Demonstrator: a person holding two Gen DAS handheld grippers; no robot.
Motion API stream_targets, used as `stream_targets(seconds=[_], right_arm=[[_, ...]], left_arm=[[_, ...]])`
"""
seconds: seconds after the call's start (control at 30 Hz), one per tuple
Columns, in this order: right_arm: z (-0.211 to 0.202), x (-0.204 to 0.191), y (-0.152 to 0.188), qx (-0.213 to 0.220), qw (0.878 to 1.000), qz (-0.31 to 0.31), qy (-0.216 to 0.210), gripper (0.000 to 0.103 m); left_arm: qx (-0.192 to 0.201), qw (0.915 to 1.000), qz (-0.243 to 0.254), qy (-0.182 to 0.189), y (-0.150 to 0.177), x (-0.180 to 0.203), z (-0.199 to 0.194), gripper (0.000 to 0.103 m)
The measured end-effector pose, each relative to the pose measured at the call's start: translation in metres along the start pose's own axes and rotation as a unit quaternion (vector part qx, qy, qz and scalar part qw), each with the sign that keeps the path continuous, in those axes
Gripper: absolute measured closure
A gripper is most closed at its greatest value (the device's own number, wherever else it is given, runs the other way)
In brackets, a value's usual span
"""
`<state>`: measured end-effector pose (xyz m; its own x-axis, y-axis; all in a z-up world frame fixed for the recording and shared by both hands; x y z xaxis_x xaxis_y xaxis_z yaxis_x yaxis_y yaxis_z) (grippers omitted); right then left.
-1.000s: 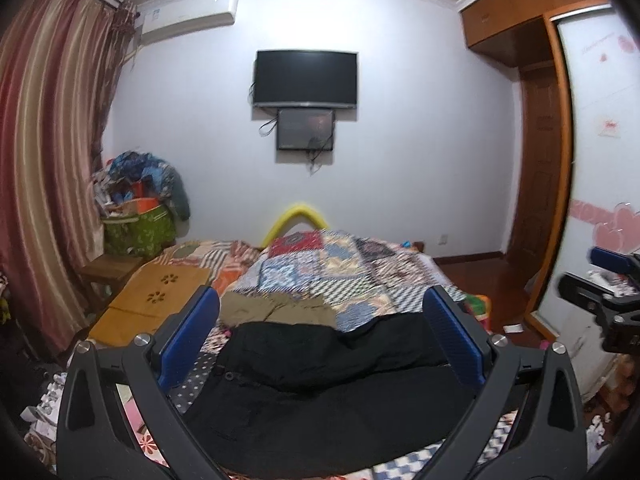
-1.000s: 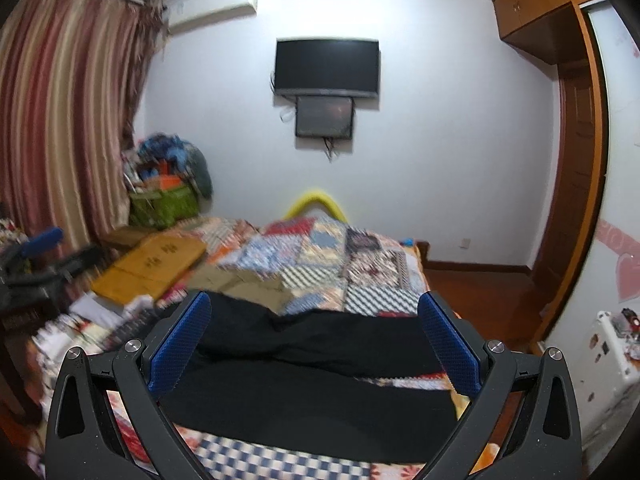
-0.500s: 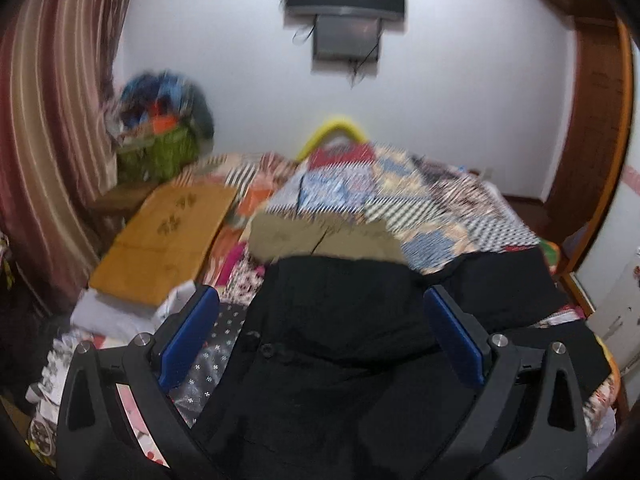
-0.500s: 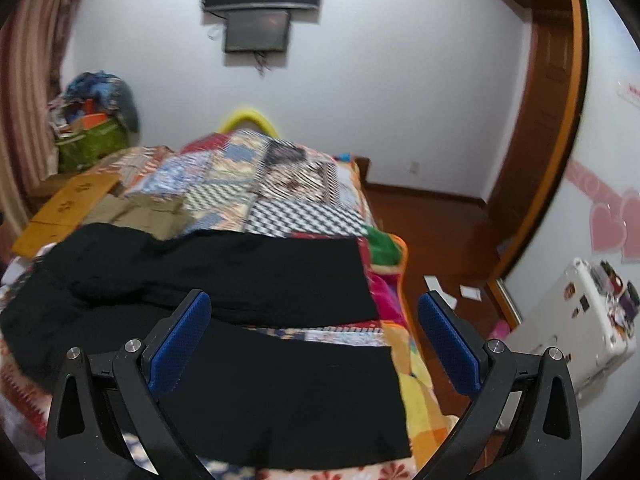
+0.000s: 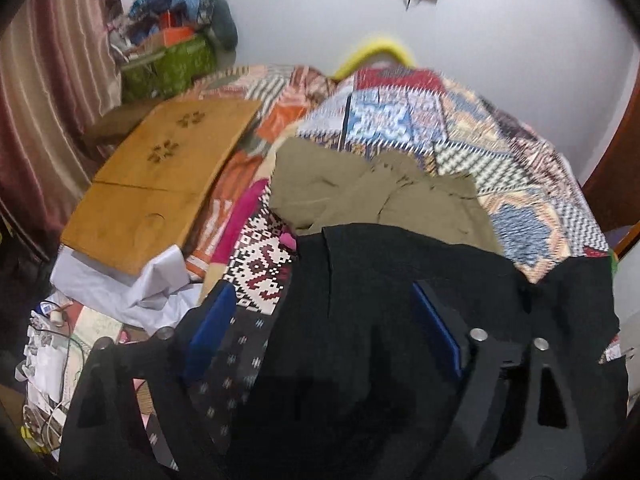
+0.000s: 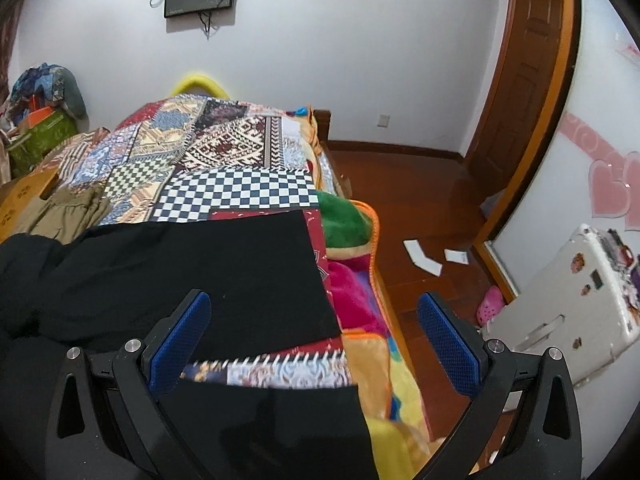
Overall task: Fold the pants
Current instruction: 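Lower both tools onto the black trousers and close on the fabric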
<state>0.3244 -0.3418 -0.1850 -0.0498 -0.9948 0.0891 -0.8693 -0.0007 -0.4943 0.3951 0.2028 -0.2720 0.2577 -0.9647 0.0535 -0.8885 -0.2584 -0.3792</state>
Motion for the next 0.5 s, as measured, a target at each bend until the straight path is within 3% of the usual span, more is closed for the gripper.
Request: stream_targets(seconds=[0.23, 0.5], right_arm=[[0.043, 0.002, -0.031, -0.019, 0.999, 0.001, -0.044, 0.002], [0.085, 0.005, -0.06, -0.04, 0.997, -0.02, -0.059, 0.016]], left_arm=[[-0.065, 0.9977, -0.012, 0.018, -0.028, -0.004, 0.055, 0.019], [-0.129, 0.9891, -0.047, 0.051, -0.053, -0.013, 0.103, 0.02]])
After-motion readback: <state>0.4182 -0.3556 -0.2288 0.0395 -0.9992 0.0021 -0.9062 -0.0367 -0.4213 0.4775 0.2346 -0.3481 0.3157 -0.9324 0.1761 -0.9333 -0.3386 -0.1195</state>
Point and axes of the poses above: each gripper's, at about its wrist camera, not at the fingertips, and z roughly the way its jaws point, x to its right, y to its underside, the point moved 3 cm from there along z, roughly the way its jaws point, and after that the axes turned 15 degrees about -x, right-handed, at the moved point
